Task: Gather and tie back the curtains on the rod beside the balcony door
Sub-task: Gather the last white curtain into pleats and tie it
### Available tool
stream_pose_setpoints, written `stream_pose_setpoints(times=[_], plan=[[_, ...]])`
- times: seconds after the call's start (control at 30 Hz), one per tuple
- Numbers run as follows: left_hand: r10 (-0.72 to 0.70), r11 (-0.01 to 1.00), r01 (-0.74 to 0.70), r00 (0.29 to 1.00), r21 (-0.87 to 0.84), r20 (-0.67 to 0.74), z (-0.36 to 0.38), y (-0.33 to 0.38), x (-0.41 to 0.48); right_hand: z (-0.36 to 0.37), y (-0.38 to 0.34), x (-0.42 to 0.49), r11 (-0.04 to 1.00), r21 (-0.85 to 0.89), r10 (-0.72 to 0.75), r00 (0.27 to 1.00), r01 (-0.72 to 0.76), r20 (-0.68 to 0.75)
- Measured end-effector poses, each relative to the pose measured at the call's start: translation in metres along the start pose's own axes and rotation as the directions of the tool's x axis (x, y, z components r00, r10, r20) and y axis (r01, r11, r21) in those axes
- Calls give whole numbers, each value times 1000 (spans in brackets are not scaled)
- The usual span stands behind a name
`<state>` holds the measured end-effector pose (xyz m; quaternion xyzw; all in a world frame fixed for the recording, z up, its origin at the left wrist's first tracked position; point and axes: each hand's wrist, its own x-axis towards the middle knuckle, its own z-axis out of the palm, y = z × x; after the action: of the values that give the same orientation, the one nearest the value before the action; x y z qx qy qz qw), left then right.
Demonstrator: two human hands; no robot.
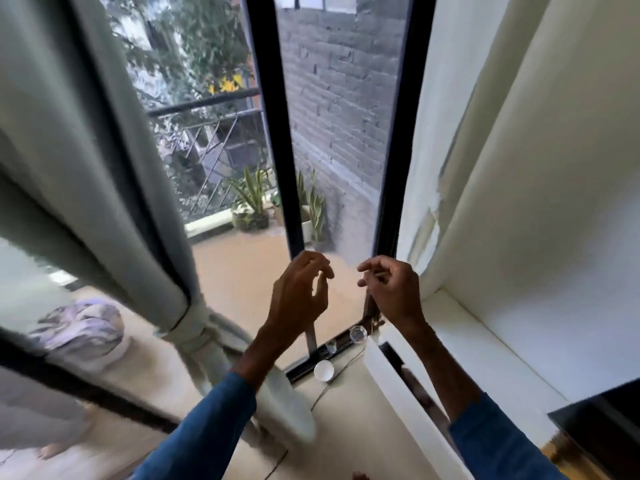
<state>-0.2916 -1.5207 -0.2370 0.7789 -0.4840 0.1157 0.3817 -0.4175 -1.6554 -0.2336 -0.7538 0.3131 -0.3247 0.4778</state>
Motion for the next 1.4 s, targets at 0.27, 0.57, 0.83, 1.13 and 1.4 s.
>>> stream_pose_setpoints(times=[0.27,0.57,0.83,1.13,1.4], plan=[[42,995,-47,998,-91,-56,32,42,109,-86,-28,94,991,-19,-131,983,130,-126],[243,936,-295,936,-194,-254,7,126,253,-166,-147,186,812,-199,-562,645,548,-517],[383,887,-450,841,-102,-382,-30,196,347,-208,-211,252,742,-305,-635,481,597,-604],[487,861,-497,744,109,-459,-84,255,460,-269,-298,343,676,-292,-636,335,677,-695],[348,915,-402,744,35,-570,-134,332,544,-285,-380,396,445,-442,-826,168,779,-537]])
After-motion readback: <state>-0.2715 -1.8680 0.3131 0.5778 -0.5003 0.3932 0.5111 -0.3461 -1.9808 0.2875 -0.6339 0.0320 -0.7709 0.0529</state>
